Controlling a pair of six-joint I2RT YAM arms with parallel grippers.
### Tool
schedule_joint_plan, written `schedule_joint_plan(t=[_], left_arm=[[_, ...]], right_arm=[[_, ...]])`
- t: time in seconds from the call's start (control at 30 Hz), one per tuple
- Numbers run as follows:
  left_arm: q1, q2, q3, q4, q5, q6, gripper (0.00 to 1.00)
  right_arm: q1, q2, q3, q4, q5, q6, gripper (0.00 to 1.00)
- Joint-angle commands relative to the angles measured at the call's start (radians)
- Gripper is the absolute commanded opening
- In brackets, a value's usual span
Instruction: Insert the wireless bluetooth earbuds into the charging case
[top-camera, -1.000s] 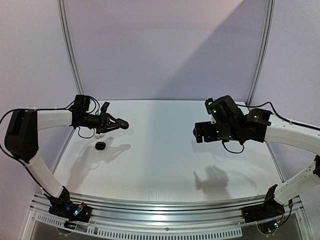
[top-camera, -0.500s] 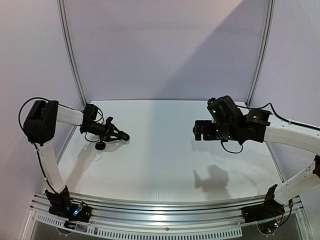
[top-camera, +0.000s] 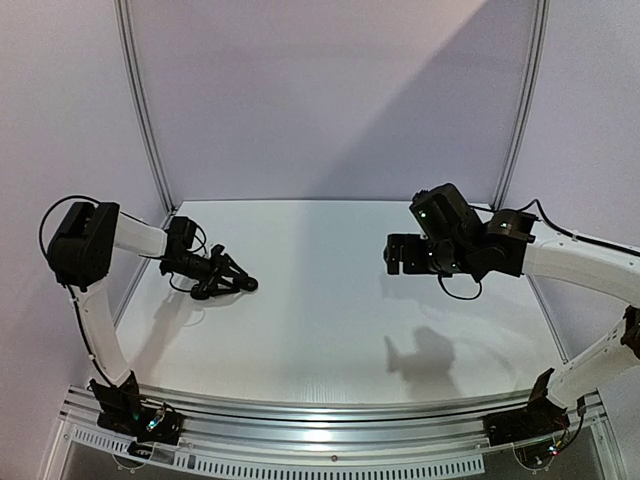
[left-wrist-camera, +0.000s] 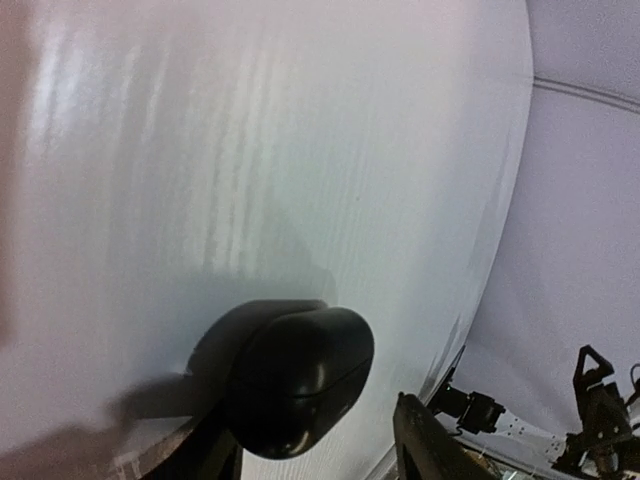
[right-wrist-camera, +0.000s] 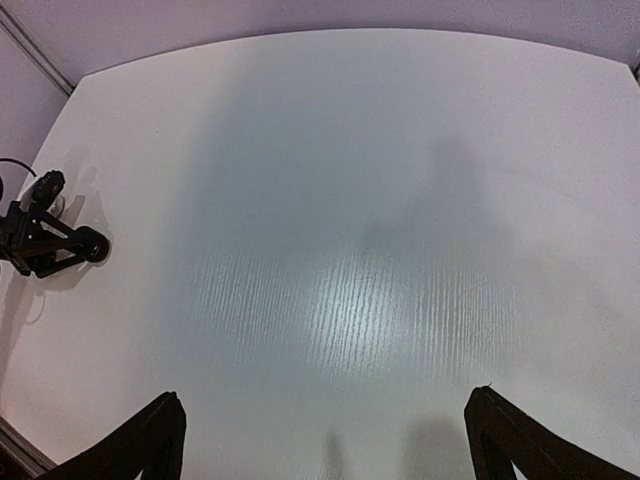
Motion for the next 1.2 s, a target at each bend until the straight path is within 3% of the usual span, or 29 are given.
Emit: schedule_joint_plan(t=[0.0,0.13,0.2,0.23,0.27,0.4,0.57,0.7,0.93,1.07,1.17], left_arm=[[0.003,-0.040,-0.018,-0.075,-0.064,-0.005,0.61],[0.002,-0.118,-0.024,-0.181,-0.119,0.011,0.77],[0.001,-0.159,-0.020,-0.240,-0.150,0.018,0.79],[0.001,-0.185,-0.021,-0.267,-0.164,0.024,0.90],[0.002,-0.211,-0.019,-0.290,-0.175,0.033,0.95],[0.000,-0.367,-0.008,-0.342,-0.194,0.106,0.96],[0.001,-0.596,-0.052,-0.313,-0.248,0.263,0.95],[0.021,-0.808,-0.190,-0.231,-0.343,0.391,0.96],[0.050,-1.201,-0.562,0.086,-0.491,0.408,0.99],[0.067,-1.193,-0.638,0.098,-0.601,0.392,0.99],[0.118,-1.183,-0.665,0.176,-0.577,0.406,1.00]], right_arm=[[-0.066,0.013,0.005,-0.048,-0.015,0.029,0.99],[-0.145,-0.028,-0.050,-0.012,-0.030,0.034,0.99],[-0.234,-0.065,-0.108,0.023,-0.076,0.032,0.99],[-0.260,-0.082,-0.138,0.047,-0.099,0.031,0.99],[-0.321,-0.108,-0.170,0.071,-0.121,0.033,0.99],[-0.462,-0.222,-0.317,0.173,-0.106,0.009,0.99],[-0.496,-0.424,-0.520,0.341,0.070,-0.022,0.99],[-0.496,-0.531,-0.605,0.390,0.143,-0.062,0.99],[-0.496,-0.577,-0.608,0.329,0.239,0.011,0.99],[-0.496,-0.587,-0.653,0.368,0.266,-0.010,0.99],[-0.497,-0.583,-0.669,0.406,0.263,-0.038,0.99]])
